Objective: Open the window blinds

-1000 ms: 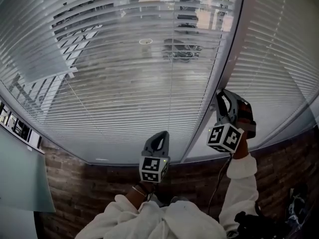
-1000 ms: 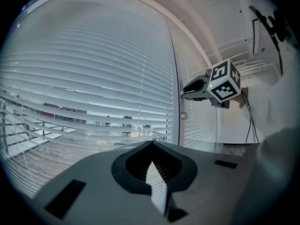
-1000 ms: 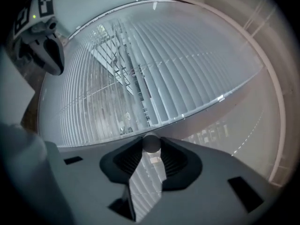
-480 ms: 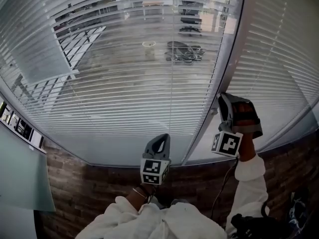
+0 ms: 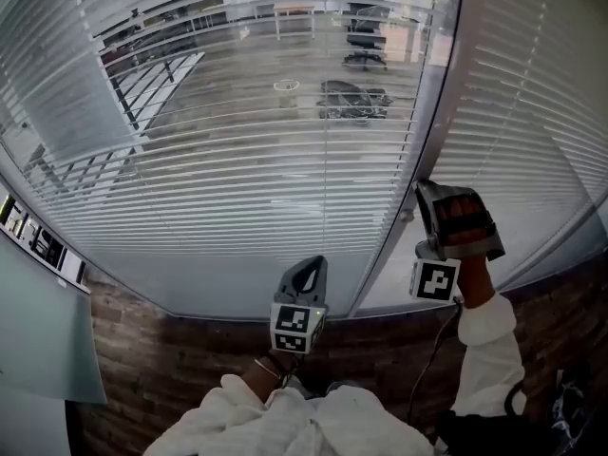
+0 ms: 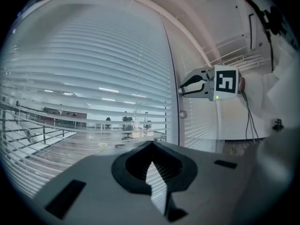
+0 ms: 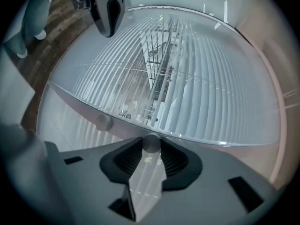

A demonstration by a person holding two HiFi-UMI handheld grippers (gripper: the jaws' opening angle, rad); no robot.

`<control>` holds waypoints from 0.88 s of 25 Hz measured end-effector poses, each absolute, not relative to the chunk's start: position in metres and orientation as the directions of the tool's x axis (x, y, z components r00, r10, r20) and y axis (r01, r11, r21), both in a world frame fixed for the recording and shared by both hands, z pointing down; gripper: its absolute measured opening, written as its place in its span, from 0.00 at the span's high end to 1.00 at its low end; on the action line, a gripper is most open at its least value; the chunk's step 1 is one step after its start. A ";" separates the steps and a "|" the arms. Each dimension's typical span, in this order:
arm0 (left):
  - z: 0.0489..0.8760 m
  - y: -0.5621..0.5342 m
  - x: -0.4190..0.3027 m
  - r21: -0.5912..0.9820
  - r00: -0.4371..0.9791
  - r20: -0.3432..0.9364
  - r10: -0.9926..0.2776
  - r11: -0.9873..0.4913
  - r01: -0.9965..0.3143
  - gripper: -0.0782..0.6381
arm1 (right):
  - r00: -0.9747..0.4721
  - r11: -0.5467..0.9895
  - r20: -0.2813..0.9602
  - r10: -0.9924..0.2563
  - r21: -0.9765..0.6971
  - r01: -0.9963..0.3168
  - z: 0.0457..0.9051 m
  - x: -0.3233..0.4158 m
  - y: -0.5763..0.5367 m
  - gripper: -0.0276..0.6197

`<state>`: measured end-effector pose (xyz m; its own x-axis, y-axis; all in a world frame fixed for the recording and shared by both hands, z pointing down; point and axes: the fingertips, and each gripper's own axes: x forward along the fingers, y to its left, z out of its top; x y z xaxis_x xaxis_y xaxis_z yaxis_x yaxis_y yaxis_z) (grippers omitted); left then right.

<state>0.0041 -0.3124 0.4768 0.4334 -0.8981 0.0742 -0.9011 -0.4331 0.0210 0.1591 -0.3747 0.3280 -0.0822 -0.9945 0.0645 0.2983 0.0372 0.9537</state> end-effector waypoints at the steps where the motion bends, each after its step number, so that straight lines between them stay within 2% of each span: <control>1: 0.476 -0.313 0.004 0.023 0.433 0.073 -0.899 -0.432 -0.902 0.89 | -0.087 0.037 0.064 -0.994 0.958 0.285 0.327 0.159 -0.375 0.76; 5: 0.473 -0.312 0.003 0.028 0.431 0.073 -0.899 -0.430 -0.902 0.89 | -0.097 0.034 0.055 -0.994 0.977 0.211 0.327 0.158 -0.375 0.76; 12: 0.472 -0.311 -0.002 0.029 0.419 0.059 -0.906 -0.418 -0.908 0.89 | -0.112 -0.022 -0.004 -0.994 0.987 0.159 0.325 0.160 -0.376 0.76; 15: 0.462 -0.310 -0.008 0.042 0.414 0.035 -0.910 -0.412 -0.910 0.89 | -0.113 -0.021 -0.013 -0.993 0.997 0.074 0.325 0.161 -0.374 0.76; 18: 0.446 -0.309 -0.018 0.054 0.399 -0.008 -0.917 -0.399 -0.915 0.89 | -0.082 -0.013 -0.024 -0.996 0.991 -0.137 0.322 0.164 -0.368 0.76; 20: 0.433 -0.308 -0.024 0.063 0.389 -0.041 -0.920 -0.391 -0.918 0.89 | -0.070 -0.044 -0.075 -0.995 0.929 -0.368 0.312 0.164 -0.356 0.76; 22: 0.421 -0.306 -0.029 0.075 0.381 -0.077 -0.921 -0.387 -0.919 0.89 | -0.087 -0.079 -0.162 -0.983 0.797 -0.599 0.298 0.156 -0.338 0.76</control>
